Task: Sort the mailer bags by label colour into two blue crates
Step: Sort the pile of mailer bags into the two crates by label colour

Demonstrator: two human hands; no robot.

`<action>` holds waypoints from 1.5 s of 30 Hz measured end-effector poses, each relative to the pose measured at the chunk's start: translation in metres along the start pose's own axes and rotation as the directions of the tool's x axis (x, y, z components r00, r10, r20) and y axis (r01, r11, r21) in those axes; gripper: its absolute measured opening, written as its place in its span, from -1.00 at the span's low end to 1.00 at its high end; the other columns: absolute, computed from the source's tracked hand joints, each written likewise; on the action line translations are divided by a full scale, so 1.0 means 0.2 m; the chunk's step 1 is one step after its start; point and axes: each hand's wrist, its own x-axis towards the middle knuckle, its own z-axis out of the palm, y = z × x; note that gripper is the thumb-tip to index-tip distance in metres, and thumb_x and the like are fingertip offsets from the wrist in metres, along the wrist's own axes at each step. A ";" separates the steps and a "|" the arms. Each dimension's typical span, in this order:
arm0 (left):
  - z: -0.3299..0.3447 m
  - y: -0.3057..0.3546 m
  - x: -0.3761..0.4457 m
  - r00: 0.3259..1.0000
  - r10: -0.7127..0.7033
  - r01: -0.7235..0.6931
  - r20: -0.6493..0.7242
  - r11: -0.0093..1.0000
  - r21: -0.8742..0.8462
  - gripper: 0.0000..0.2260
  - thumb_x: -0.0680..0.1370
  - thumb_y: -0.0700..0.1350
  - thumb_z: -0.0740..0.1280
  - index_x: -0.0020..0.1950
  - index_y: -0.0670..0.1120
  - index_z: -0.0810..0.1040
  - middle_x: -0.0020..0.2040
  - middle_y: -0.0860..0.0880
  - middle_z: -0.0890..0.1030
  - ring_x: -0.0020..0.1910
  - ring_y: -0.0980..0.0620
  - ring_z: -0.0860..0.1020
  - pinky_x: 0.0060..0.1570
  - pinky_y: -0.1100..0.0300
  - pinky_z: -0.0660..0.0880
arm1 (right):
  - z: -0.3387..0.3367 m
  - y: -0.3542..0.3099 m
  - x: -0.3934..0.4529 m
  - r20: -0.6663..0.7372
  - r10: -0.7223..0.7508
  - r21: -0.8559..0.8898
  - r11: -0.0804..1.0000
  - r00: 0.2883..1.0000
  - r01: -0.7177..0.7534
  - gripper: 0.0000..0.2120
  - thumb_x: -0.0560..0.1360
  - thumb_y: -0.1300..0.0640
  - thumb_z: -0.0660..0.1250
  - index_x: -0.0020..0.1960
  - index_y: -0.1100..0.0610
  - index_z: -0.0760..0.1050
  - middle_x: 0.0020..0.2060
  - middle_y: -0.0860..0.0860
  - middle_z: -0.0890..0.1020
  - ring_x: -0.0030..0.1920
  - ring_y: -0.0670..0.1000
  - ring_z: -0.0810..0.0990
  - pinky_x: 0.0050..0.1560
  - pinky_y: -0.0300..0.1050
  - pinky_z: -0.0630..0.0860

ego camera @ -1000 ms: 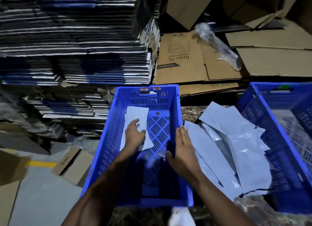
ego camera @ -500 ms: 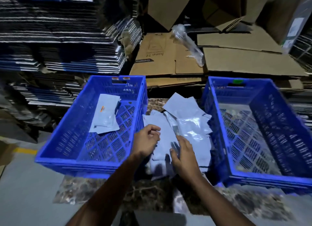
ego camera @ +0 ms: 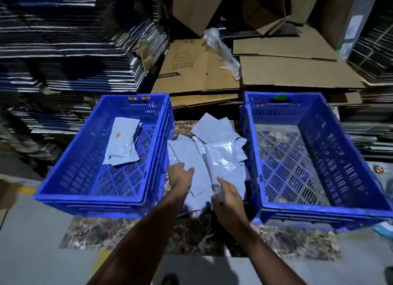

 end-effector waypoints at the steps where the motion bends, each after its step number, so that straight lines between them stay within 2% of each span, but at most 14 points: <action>1: -0.02 0.02 -0.02 1.000 0.014 -0.015 -0.027 0.999 -0.033 -0.54 0.49 -0.02 0.44 0.33 -0.19 0.55 0.29 -0.16 0.58 0.28 -0.11 0.52 0.31 0.11 0.42 | -0.01 -0.02 0.00 0.001 0.008 0.021 1.000 1.000 -0.008 -0.51 0.61 0.08 0.25 0.51 0.09 0.27 0.42 -0.02 0.40 0.41 -0.03 0.34 0.28 -0.31 0.21; 5: -0.17 0.11 -0.14 0.988 0.084 -0.111 -0.126 0.967 -0.231 -0.74 0.49 -0.11 0.47 0.18 -0.08 0.65 0.02 0.00 0.67 -0.10 0.12 0.61 -0.10 0.37 0.50 | -0.05 -0.08 0.02 -0.074 0.036 0.178 0.984 0.997 -0.023 -0.54 0.58 0.09 0.30 0.46 0.00 0.35 0.35 -0.07 0.47 0.32 -0.09 0.46 0.29 -0.09 0.45; 8: -0.34 0.15 -0.24 0.983 0.140 -0.177 -0.115 0.873 -0.455 -0.85 0.45 -0.17 0.51 0.00 -0.05 0.69 -0.11 0.04 0.70 -0.17 0.17 0.65 -0.09 0.28 0.58 | -0.09 -0.17 0.09 -0.148 0.064 0.311 0.950 0.987 -0.015 -0.59 0.59 0.08 0.32 0.42 -0.04 0.39 0.31 -0.10 0.51 0.29 -0.14 0.50 0.22 -0.18 0.51; 11: -0.49 0.18 -0.33 0.975 0.223 -0.148 0.022 0.717 -0.681 -0.81 0.47 -0.34 0.45 0.02 -0.13 0.61 -0.15 -0.01 0.64 -0.18 0.09 0.62 -0.08 0.25 0.57 | -0.13 -0.30 0.16 0.005 0.082 0.424 0.902 0.997 -0.076 -0.55 0.60 0.02 0.31 0.47 -0.04 0.32 0.31 -0.22 0.44 0.25 -0.24 0.45 0.06 -0.46 0.43; 15: -0.62 0.18 -0.37 0.895 0.373 0.018 0.244 0.516 -0.856 -0.68 0.53 -0.39 0.32 0.26 -0.18 0.50 0.09 -0.15 0.66 0.04 -0.06 0.65 0.04 0.09 0.59 | -0.15 -0.41 0.19 0.213 0.018 0.672 0.724 0.977 -0.160 -0.59 0.59 0.13 0.33 0.41 0.05 0.39 0.13 -0.12 0.65 0.08 -0.10 0.65 -0.02 -0.23 0.58; 19: -0.70 0.15 -0.40 0.903 0.394 -0.118 0.170 0.609 -0.784 -0.78 0.57 -0.36 0.29 0.16 -0.16 0.60 0.06 -0.08 0.70 0.05 -0.02 0.66 -0.03 0.19 0.58 | -0.15 -0.48 0.16 0.137 -0.092 0.739 0.672 0.986 -0.040 -0.59 0.54 0.33 0.35 0.36 0.11 0.45 0.16 0.03 0.67 0.17 0.05 0.65 0.10 0.02 0.62; 23: -0.73 0.13 -0.39 0.917 0.395 -0.234 0.063 0.657 -0.717 -0.91 0.54 -0.21 0.37 0.02 -0.09 0.63 0.01 -0.01 0.68 0.04 0.02 0.61 0.02 0.20 0.55 | -0.15 -0.52 0.17 -0.059 -0.158 0.644 0.749 0.986 0.158 -0.70 0.45 0.42 0.42 0.01 0.06 0.70 0.06 -0.04 0.69 0.14 -0.02 0.62 0.17 0.11 0.56; 25: -0.75 0.12 -0.42 0.915 0.354 -0.065 0.193 0.601 -0.797 -0.85 0.57 -0.13 0.31 0.11 -0.06 0.59 0.05 0.00 0.67 0.01 -0.02 0.60 -0.08 0.17 0.55 | -0.16 -0.54 0.18 -0.137 -0.202 0.551 0.798 0.970 0.244 -0.79 0.42 0.29 0.43 -0.12 0.00 0.73 0.24 -0.13 0.58 0.31 -0.12 0.48 0.28 -0.10 0.47; 27: -0.77 0.10 -0.44 0.870 0.340 0.127 0.357 0.545 -0.829 -0.76 0.62 0.00 0.26 0.25 -0.02 0.56 0.19 -0.07 0.64 0.13 -0.15 0.59 0.10 0.00 0.55 | -0.17 -0.56 0.18 -0.200 -0.272 0.392 0.858 0.941 0.331 -0.81 0.42 0.17 0.37 -0.18 -0.07 0.72 0.39 -0.17 0.41 0.44 -0.15 0.28 0.32 -0.29 0.32; 30: -0.79 0.09 -0.47 0.831 0.432 0.049 0.352 0.573 -0.818 -0.62 0.50 -0.01 0.46 0.30 0.04 0.54 0.33 -0.12 0.55 0.33 -0.21 0.48 0.32 -0.30 0.36 | -0.17 -0.56 0.19 -0.222 -0.339 0.310 0.865 0.914 0.395 -0.67 0.49 0.34 0.43 -0.15 -0.11 0.73 0.49 -0.20 0.26 0.51 -0.08 0.19 0.39 -0.03 0.31; 36: -0.80 0.10 -0.50 0.857 0.512 -0.336 0.063 0.647 -0.684 -0.56 0.46 -0.32 0.46 0.27 0.04 0.56 0.31 0.21 0.54 0.41 0.33 0.32 0.51 0.12 0.18 | -0.22 -0.64 0.07 -0.055 -0.132 0.699 0.703 0.990 0.132 -0.72 0.64 0.16 0.23 0.29 -0.06 0.56 0.29 -0.18 0.54 0.19 -0.15 0.59 0.12 -0.15 0.59; 38: -0.79 0.11 -0.52 0.844 0.537 -0.399 0.021 0.652 -0.645 -0.55 0.46 -0.32 0.47 0.28 0.03 0.54 0.29 0.24 0.55 0.38 0.37 0.33 0.43 0.40 0.16 | -0.22 -0.64 0.03 -0.038 -0.177 0.634 0.756 0.983 0.161 -0.67 0.58 0.20 0.34 0.30 -0.06 0.54 0.16 -0.25 0.62 0.09 -0.18 0.60 0.10 -0.23 0.53; 40: -0.78 0.12 -0.53 0.839 0.544 -0.415 0.016 0.657 -0.629 -0.54 0.46 -0.32 0.47 0.29 0.02 0.53 0.29 0.25 0.54 0.37 0.39 0.34 0.32 0.55 0.18 | -0.22 -0.62 0.02 -0.054 -0.211 0.530 0.822 0.976 0.208 -0.58 0.52 0.26 0.42 0.31 -0.07 0.54 0.22 -0.26 0.59 0.24 -0.24 0.53 0.25 -0.23 0.43; 45: -0.77 0.11 -0.52 0.839 0.544 -0.402 0.025 0.649 -0.646 -0.51 0.46 -0.34 0.47 0.32 0.01 0.51 0.30 0.25 0.54 0.36 0.39 0.35 0.28 0.51 0.28 | -0.23 -0.62 0.03 -0.091 -0.205 0.498 0.838 0.974 0.223 -0.55 0.50 0.26 0.45 0.31 -0.08 0.53 0.26 -0.24 0.57 0.33 -0.22 0.48 0.33 -0.13 0.42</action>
